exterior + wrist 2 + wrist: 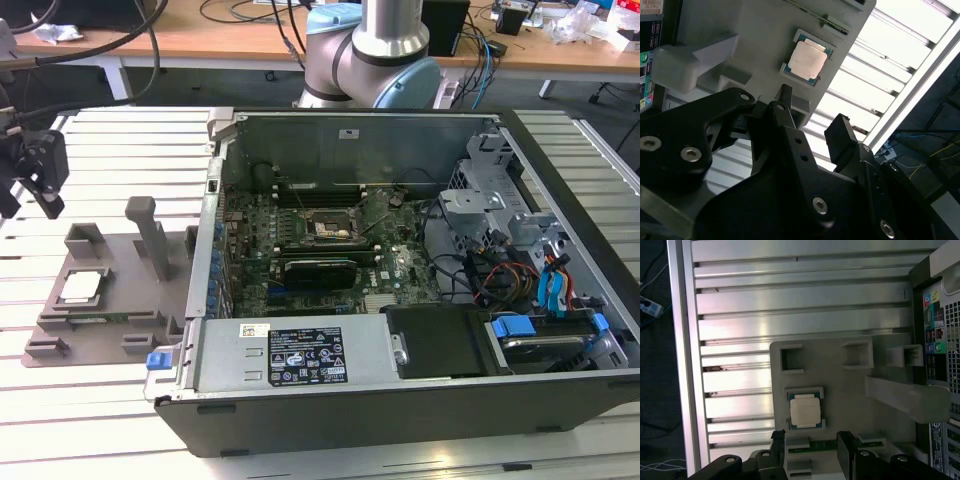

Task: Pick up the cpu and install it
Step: 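Pick up the cpu and move it towards the insertion slot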

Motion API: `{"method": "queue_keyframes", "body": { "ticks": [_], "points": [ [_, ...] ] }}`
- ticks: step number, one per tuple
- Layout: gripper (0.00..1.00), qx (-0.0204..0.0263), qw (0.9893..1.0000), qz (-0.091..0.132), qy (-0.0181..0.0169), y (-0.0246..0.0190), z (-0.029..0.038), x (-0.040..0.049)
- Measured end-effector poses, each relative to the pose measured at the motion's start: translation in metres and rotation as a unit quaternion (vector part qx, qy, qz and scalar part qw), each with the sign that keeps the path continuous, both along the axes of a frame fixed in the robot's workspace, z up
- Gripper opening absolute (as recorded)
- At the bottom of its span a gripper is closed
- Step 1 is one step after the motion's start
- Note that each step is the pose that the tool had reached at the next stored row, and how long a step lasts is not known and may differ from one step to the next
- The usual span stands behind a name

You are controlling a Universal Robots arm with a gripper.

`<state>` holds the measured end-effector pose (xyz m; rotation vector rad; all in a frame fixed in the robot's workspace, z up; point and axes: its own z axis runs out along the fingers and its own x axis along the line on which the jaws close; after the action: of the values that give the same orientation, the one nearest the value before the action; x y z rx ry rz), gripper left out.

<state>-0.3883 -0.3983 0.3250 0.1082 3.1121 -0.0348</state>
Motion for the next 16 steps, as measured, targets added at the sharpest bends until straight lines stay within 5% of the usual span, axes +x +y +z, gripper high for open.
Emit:
{"method": "queue_keyframes", "body": {
  "ticks": [16],
  "points": [
    [0.55,0.0000,1.0000,0.000,0.0000,0.0000,-0.0119,0.0000]
  ]
}}
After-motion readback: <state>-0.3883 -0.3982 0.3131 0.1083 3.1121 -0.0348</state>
